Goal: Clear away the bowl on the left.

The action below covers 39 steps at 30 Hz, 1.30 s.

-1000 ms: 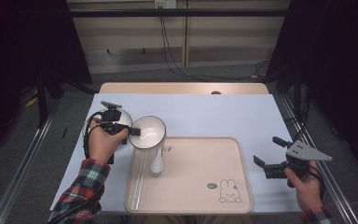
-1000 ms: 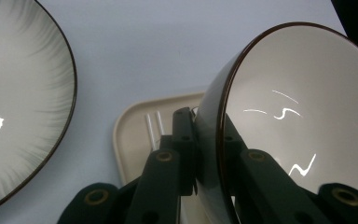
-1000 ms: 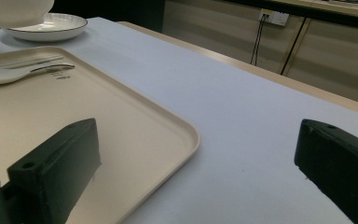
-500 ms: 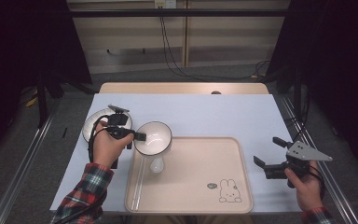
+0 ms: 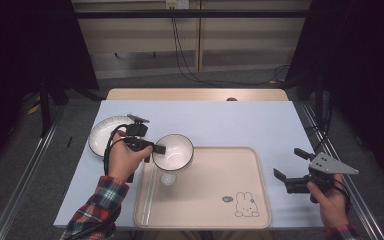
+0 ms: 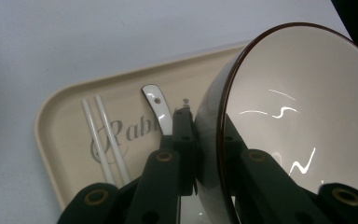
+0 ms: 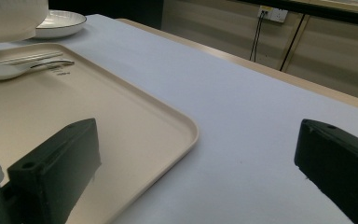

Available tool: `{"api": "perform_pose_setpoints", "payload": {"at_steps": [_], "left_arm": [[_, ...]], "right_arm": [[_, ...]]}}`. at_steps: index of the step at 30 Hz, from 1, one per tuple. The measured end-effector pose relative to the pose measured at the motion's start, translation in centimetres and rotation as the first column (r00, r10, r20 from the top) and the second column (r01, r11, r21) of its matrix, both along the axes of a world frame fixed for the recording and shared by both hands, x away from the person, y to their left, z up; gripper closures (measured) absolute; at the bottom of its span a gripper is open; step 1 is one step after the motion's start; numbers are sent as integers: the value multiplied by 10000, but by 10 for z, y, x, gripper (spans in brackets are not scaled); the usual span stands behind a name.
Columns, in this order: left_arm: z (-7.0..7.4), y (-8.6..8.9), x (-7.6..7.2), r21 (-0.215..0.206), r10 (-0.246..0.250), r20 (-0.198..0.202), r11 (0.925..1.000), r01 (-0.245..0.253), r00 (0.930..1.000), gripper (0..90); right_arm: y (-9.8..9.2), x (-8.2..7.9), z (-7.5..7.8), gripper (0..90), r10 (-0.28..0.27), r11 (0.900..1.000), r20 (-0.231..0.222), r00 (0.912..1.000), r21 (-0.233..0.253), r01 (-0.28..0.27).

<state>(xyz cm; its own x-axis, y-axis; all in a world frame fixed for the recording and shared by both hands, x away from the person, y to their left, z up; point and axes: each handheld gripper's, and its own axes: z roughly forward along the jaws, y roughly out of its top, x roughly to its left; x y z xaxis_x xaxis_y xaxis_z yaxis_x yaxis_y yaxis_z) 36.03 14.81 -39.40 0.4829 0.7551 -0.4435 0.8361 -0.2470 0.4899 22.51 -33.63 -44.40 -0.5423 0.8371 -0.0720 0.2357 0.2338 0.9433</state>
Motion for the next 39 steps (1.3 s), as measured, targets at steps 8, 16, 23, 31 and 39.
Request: {"api": "perform_pose_setpoints", "payload": {"at_steps": [8, 16, 23, 31, 39], "left_arm": [[1, -3, -6, -8, -308, -14, 9995, 308, 9995, 828], [-3, -7, -13, 84, -612, -19, 9981, 613, 9981, 828], [-2, -14, -19, 105, -1016, -36, 9948, 1016, 9948, 828], [-2, -22, -24, 154, -1368, 88, 9905, 1366, 9906, 828], [-10, -26, -29, 90, -1411, -115, 9899, 1413, 9899, 827]], "right_arm": [[3, 2, -1, 0, 46, 9999, 33, 10000, -103, -46], [4, 3, -2, 0, 68, 9999, -113, 9999, -86, -69], [5, 3, -3, 0, 52, 9999, -85, 10000, -99, -53], [4, 3, -3, 0, 50, 9999, -65, 10000, -105, -51], [5, 4, -3, 0, 126, 9999, -112, 9999, -76, -126]]}}
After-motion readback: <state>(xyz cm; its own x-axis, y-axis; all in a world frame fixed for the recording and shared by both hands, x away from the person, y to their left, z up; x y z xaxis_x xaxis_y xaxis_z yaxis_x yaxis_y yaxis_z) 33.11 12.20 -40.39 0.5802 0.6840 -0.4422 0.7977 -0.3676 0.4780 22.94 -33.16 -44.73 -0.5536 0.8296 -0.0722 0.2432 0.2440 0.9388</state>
